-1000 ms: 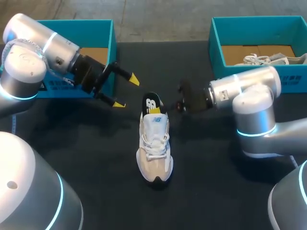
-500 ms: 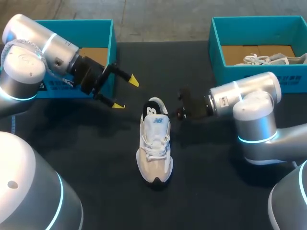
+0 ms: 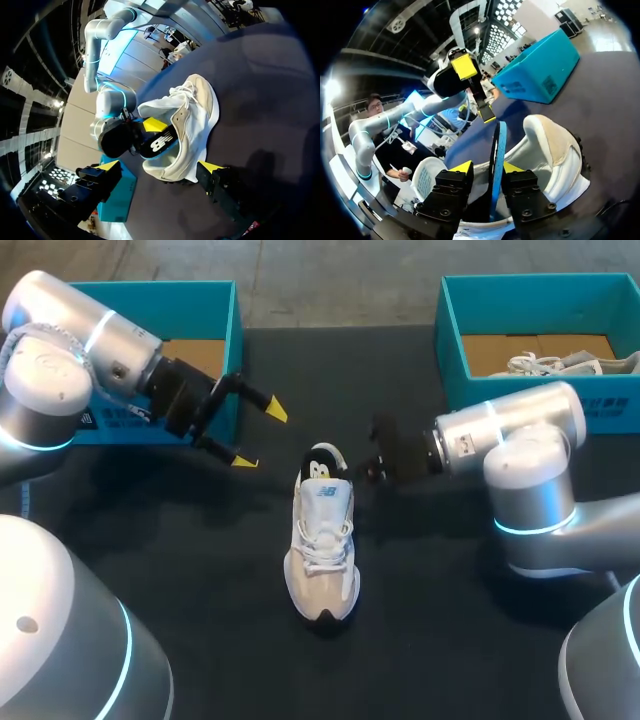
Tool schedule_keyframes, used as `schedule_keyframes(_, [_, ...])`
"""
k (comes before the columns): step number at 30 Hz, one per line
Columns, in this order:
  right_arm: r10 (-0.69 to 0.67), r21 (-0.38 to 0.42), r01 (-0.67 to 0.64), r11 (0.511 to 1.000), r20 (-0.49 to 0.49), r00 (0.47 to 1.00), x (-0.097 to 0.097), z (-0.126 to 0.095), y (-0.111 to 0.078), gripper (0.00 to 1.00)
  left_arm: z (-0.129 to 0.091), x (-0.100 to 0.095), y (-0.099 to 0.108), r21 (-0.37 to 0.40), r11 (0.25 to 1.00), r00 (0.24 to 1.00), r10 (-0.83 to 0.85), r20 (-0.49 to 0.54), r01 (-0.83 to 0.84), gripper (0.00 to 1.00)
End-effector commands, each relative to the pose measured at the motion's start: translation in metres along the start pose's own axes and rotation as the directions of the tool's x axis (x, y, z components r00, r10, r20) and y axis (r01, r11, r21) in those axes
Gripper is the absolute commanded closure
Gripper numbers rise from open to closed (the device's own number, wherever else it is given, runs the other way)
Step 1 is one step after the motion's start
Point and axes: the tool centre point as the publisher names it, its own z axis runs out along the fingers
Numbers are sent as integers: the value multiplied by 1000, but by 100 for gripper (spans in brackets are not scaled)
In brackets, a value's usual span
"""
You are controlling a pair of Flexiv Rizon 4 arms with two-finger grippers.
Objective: Take the shoe out of the shoebox, open the shoe tongue, remove and reinsert the insole, then place the shoe into the shoebox
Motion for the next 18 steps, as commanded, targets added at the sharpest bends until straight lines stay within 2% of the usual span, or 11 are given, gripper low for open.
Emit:
schedule_keyframes(1, [-6, 4, 5, 1000, 9, 1000, 3, -4, 8, 64, -1, 1, -2, -2, 1000, 1000, 2, 1, -2, 0])
schedule_keyframes(6, [-27, 6, 27, 1000, 13, 1000, 1, -7, 18, 65, -2, 1, -2, -5, 1000, 1000, 1, 2, -1, 0])
schedule_keyframes(10, [-37, 13, 36, 999, 9, 999, -4, -7, 22, 69, -2, 1, -3, -8, 1000, 1000, -1, 0, 1, 0])
schedule_keyframes(13, [-40, 20, 39, 999, 2, 999, -6, -6, 25, 85, -2, 1, -3, -11, 1000, 1000, -3, -2, 3, 0])
schedule_keyframes(14, [-37, 25, 37, 999, -4, 999, -7, -6, 25, 96, -3, 1, -3, -12, 1000, 1000, -4, -2, 4, 0])
schedule_keyframes(15, [-35, 30, 36, 999, -10, 999, -7, -5, 24, 100, -2, 1, -3, -13, 1000, 1000, -5, -2, 5, 0])
schedule_keyframes(18, [-31, 40, 32, 999, -20, 999, -8, -3, 22, 100, -2, 1, -4, -15, 1000, 1000, -7, -2, 7, 0])
